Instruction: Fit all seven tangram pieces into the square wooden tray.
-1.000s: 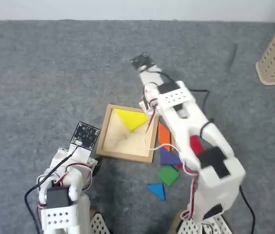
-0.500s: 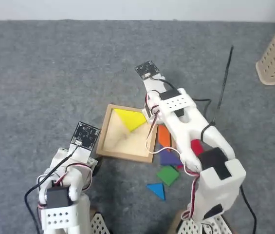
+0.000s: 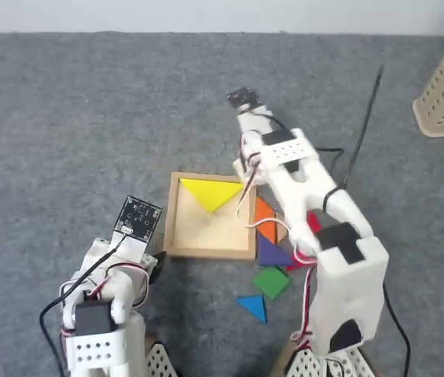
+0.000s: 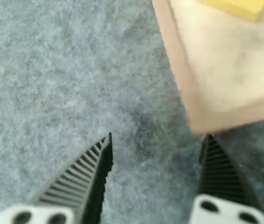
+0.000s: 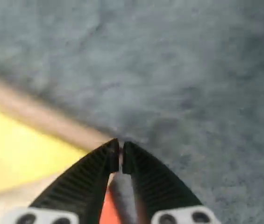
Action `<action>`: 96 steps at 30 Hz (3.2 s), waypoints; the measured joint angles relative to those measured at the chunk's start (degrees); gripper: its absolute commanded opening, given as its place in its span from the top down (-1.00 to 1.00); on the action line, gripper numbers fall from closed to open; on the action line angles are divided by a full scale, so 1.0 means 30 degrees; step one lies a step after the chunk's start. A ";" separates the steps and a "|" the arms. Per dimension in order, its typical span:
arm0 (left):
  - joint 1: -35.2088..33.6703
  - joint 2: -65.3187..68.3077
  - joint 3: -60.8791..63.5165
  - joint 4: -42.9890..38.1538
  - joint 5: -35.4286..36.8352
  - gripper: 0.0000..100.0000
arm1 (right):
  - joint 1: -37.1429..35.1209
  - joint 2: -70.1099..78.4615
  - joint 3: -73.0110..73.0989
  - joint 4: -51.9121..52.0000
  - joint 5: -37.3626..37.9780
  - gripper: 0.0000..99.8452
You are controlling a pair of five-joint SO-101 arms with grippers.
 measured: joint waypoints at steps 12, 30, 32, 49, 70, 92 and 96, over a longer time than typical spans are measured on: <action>0.0000 0.0000 0.0000 0.0000 0.0000 0.44 | 0.1670 0.0967 -0.1788 0.0762 0.0059 0.80; 0.0000 0.0000 0.0000 0.0000 0.0000 0.44 | -0.1377 -0.2403 0.2842 0.0645 0.0498 0.74; 0.0000 0.0000 0.0000 0.0000 0.0000 0.44 | -0.1377 -0.2403 0.2842 0.0645 0.0557 0.74; 0.0000 0.0000 0.0000 0.0000 0.0000 0.44 | -0.1700 -0.2549 0.2872 0.0645 0.0293 0.74; 0.0000 0.0000 0.0000 0.0000 0.0000 0.44 | -0.1963 -0.2344 0.4044 -0.0440 0.0088 0.74; 0.0000 0.0000 0.0000 0.0000 0.0000 0.44 | 0.1436 -0.0703 0.1084 -0.0147 -0.0029 0.89; 0.0000 0.0000 0.0000 0.0000 0.0000 0.44 | 0.1201 -0.0703 0.0938 0.0733 -0.0029 0.72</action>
